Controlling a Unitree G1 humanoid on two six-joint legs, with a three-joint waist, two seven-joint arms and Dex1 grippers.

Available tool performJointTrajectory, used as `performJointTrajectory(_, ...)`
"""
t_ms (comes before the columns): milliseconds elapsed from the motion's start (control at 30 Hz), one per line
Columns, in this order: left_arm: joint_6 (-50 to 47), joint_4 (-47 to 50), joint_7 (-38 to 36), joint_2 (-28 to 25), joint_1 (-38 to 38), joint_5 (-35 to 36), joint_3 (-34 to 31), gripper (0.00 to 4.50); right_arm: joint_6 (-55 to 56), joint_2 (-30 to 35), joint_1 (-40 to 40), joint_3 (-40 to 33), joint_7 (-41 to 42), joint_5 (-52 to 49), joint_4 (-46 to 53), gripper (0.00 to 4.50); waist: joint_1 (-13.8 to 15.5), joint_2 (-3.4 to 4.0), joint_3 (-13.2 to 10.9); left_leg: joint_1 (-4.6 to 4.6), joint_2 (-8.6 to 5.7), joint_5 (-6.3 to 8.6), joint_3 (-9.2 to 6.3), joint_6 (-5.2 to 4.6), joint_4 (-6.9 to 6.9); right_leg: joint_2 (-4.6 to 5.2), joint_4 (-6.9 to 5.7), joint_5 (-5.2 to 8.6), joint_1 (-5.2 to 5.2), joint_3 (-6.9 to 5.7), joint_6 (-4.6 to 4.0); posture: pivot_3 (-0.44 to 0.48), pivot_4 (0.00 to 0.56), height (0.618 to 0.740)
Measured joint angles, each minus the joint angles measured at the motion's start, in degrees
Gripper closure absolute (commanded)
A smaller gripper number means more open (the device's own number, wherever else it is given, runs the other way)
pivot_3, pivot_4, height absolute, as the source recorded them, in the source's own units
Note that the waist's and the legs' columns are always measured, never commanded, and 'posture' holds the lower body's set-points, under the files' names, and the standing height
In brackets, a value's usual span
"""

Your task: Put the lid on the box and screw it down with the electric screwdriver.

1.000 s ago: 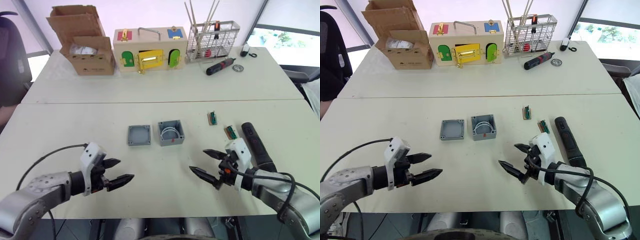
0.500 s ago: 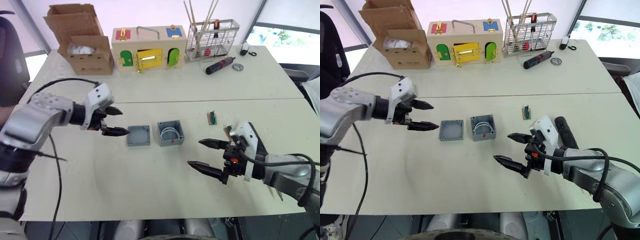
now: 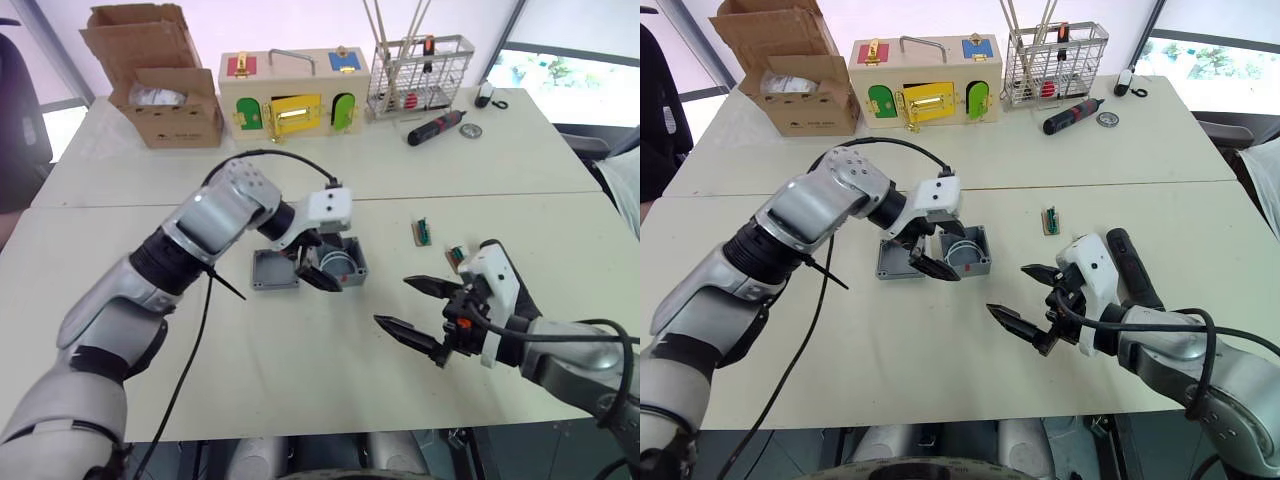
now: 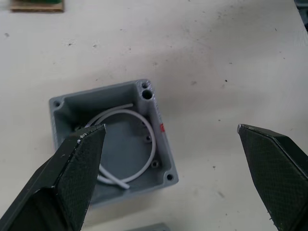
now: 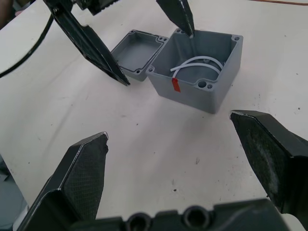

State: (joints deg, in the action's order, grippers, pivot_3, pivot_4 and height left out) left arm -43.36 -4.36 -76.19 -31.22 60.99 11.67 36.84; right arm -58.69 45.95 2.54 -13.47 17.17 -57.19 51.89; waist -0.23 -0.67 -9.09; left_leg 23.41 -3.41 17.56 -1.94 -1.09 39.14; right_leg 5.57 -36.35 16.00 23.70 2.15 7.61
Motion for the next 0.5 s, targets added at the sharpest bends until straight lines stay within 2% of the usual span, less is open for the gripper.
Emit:
performJointTrajectory(333, 0.5, -5.81, 0.16, 5.08, -0.17, -4.93, 2.99, 0.0, 2.07, -1.52, 2.06, 0.1, -4.01, 1.3, 0.78, 0.04, 1.02, 0.0, 0.0, 0.0, -0.01, -0.07, 0.01, 0.11, 0.04, -0.01, -0.02, -0.01, -0.01, 0.0, 0.02, 0.0, 0.15, 0.737)
performJointTrajectory(433, 1.33, -7.67, 0.16, 6.03, -0.17, -6.37, 3.43, 0.82, 2.62, -2.07, 3.3, 0.58, -4.61, 2.2, 0.78, 0.0, 1.01, 0.0, 0.0, 0.0, -0.01, -0.07, 0.01, 0.11, 0.04, -0.01, -0.02, -0.01, -0.01, 0.0, 0.02, 0.0, 0.15, 0.737)
performJointTrajectory(500, 1.64, -8.92, 0.5, 7.48, -0.17, -7.23, 3.46, 1.83, 2.99, -2.33, 3.71, 0.83, -4.98, 2.66, 0.8, 0.0, 1.02, 0.0, 0.0, 0.0, -0.01, -0.07, 0.01, 0.12, 0.04, -0.01, -0.01, -0.01, -0.01, 0.0, 0.02, 0.0, 0.15, 0.737)
